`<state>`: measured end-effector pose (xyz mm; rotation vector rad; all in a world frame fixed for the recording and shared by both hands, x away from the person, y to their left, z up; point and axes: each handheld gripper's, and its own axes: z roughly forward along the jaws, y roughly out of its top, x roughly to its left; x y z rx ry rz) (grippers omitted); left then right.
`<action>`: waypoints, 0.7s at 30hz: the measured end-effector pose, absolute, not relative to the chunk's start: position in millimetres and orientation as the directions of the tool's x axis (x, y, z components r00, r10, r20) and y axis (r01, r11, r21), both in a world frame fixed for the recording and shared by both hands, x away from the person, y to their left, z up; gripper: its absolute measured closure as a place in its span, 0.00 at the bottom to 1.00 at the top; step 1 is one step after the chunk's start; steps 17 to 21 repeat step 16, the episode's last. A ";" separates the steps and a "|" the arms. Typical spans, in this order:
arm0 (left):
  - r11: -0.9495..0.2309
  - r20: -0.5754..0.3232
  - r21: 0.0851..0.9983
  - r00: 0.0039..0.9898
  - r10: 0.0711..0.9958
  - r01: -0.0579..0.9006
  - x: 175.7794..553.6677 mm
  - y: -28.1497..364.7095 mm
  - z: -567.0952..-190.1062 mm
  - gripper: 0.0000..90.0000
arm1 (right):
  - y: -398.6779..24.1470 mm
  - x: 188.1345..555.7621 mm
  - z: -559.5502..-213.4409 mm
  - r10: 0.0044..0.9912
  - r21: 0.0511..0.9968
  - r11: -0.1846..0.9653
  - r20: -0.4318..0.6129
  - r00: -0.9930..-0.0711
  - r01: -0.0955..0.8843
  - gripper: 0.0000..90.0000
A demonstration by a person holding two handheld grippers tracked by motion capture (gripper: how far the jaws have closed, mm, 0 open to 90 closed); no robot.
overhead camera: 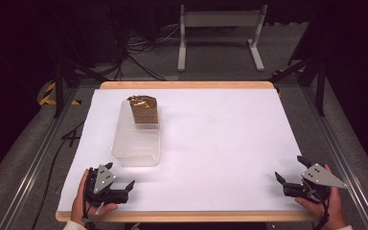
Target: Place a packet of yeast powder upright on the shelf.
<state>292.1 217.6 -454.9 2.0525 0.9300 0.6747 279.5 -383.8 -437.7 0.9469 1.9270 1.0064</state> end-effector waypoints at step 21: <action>-0.441 0.144 0.808 0.596 0.790 0.391 293.5 217.3 -455.1 0.06 | -383.4 282.4 -439.3 0.851 0.865 0.409 -0.246 -0.463 0.292 0.09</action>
